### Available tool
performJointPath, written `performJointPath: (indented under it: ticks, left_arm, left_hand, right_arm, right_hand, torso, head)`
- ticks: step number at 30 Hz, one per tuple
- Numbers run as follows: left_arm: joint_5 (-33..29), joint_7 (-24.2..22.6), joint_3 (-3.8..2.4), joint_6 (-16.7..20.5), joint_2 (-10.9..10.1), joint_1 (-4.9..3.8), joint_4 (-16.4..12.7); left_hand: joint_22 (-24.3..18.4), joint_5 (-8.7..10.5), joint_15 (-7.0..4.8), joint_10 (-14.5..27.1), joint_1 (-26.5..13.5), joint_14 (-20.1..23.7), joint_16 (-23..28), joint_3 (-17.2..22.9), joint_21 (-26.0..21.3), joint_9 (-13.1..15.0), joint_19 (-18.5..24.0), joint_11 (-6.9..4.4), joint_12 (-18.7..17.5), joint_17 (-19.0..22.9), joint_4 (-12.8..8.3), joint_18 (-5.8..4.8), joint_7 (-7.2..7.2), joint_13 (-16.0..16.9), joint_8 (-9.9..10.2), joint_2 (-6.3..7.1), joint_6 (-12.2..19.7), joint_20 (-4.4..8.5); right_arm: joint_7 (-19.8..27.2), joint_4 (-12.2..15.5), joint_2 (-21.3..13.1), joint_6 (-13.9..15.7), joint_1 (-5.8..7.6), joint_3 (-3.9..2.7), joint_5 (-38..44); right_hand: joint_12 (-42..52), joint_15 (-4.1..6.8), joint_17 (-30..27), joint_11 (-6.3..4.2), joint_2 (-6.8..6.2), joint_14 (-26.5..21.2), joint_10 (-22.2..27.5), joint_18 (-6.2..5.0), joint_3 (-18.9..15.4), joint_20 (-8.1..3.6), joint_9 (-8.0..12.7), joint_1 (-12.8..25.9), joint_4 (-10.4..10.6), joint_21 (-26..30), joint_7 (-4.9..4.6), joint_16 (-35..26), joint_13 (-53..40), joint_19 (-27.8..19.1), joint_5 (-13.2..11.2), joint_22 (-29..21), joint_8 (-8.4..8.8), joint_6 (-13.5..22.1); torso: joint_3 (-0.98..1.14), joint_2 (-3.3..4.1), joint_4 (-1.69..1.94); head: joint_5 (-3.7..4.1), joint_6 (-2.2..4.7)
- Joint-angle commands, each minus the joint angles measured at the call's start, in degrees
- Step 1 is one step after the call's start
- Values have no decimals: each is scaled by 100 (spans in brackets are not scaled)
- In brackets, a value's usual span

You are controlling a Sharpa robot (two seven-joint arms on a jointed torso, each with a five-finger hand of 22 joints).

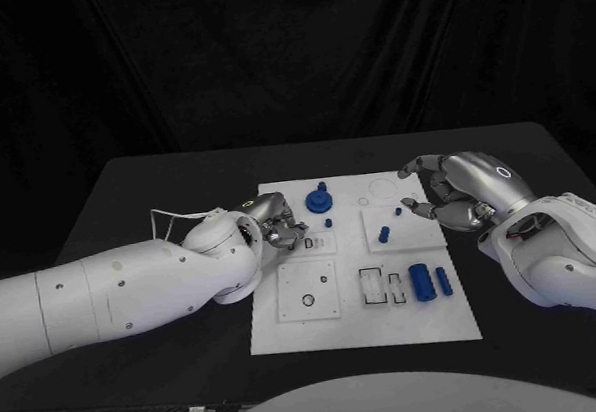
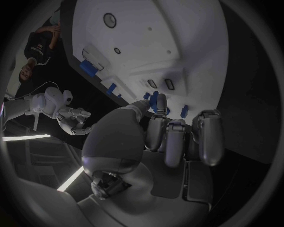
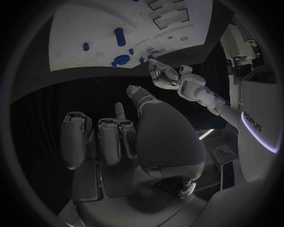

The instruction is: Assemble the parts on the task board

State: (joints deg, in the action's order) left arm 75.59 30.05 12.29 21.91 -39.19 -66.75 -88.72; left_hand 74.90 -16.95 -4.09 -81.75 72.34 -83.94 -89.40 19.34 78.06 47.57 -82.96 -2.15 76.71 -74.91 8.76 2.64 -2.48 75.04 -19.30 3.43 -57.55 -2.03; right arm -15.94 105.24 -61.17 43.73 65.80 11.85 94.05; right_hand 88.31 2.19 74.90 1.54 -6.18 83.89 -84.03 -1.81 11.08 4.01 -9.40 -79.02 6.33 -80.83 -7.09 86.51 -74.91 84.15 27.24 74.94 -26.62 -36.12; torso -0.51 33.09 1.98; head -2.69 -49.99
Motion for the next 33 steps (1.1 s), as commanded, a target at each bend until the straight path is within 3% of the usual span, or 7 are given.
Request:
performJointPath:
  ticks: [1, 16, 33]
  left_arm:
    - [155, -123, -5, 125, 28, 17, 8]
    - [161, -77, -5, -73, 67, 62, 29]
    - [161, -109, -4, -73, 86, 186, 78]
  left_hand:
    - [1148, 14, -54, 12, -47, -540, 11, 128, 22, 10, -14, -10, -24, -1405, -94, 11, 77, 120, -35, -31, -56, 10]
    - [1146, 33, -56, 4, -67, -540, 12, 129, 18, 12, -12, -12, -21, -1403, -64, 12, 79, 122, -40, -36, -69, 11]
    - [1143, 42, -57, 4, -81, -536, 16, 129, 7, 12, -6, -13, -26, -1398, -44, 14, 79, 117, -41, -41, -72, 12]
  right_arm:
    - [13, 16, -9, 119, -13, -2, 24]
    - [11, 14, -15, 107, -14, -2, 24]
    - [11, 16, -13, 104, -15, -2, 24]
  right_hand:
    - [-30, 42, 771, -21, -2, 445, -431, -68, 11, -37, 5, -31, 38, 31, -3, -37, -1256, 116, 34, 1154, -26, -22]
    - [-30, 42, 771, -21, -2, 445, -431, -68, 11, -37, 5, -31, 38, 31, -3, -37, -1256, 116, 34, 1154, -26, -22]
    - [-30, 42, 771, -21, -2, 445, -431, -68, 11, -37, 5, -31, 38, 31, -3, -37, -1256, 116, 34, 1154, -26, -22]
  torso:
    - [0, 0, -1]
    - [-1, -1, -1]
    - [-1, -1, -1]
  head:
    - [0, -1]
    - [7, -1]
    - [1, -1]
